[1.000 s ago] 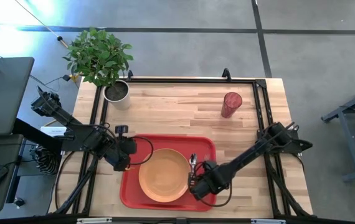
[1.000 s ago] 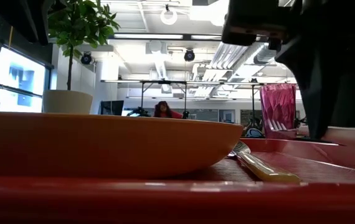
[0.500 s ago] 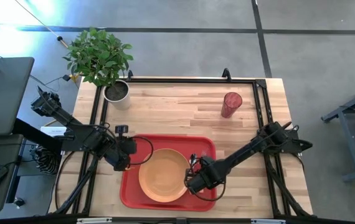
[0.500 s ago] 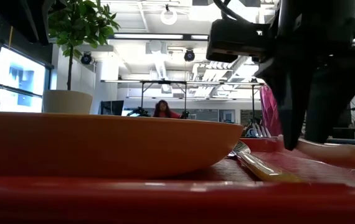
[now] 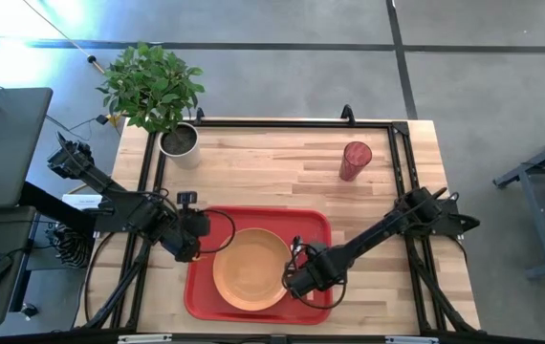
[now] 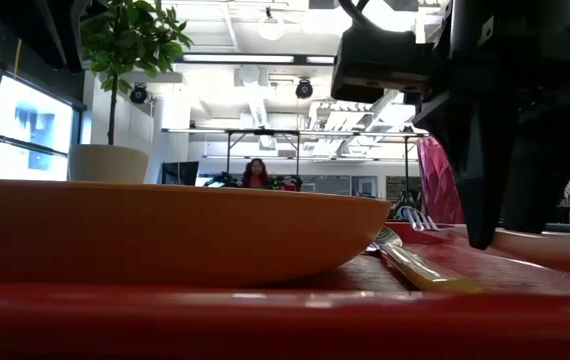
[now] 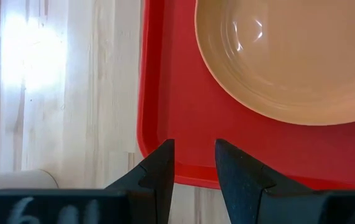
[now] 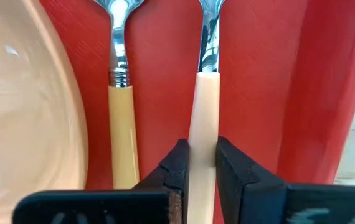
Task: Pick and place plate/cup/fork/spoon on tray
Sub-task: Put the light orange fork to the right of the yellow spoon
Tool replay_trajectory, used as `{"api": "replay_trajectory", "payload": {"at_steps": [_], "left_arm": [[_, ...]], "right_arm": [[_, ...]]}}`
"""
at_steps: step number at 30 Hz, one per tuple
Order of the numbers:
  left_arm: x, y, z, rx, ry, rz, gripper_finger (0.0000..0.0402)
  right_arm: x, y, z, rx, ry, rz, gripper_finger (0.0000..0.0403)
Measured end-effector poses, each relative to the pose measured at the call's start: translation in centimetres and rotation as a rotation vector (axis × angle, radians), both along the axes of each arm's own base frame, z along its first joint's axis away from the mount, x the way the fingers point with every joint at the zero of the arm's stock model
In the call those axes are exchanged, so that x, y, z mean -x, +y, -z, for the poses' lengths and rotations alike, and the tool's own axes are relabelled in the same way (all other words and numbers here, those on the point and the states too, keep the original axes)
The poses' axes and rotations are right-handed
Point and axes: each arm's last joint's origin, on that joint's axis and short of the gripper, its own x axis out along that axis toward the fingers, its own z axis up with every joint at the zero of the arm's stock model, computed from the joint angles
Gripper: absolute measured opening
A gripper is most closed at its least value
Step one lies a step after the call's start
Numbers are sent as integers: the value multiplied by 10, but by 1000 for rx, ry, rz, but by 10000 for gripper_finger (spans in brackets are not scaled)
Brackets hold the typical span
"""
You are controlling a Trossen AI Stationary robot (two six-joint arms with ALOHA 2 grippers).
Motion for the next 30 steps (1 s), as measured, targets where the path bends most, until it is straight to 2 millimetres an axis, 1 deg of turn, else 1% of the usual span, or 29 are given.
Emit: {"api": "replay_trajectory", "payload": {"at_steps": [5, 21, 28, 30], "left_arm": [[0, 0, 0, 0, 0, 0, 104], [0, 0, 0, -7, 4, 16, 104], [0, 0, 0, -7, 4, 16, 104], [0, 0, 0, -7, 4, 17, 104]], "right_arm": [[0, 0, 0, -41, 20, -5, 34], [-3, 2, -1, -56, -11, -7, 40], [-4, 2, -1, -51, -21, -12, 82], [-4, 2, -1, -49, -22, -11, 89]]}}
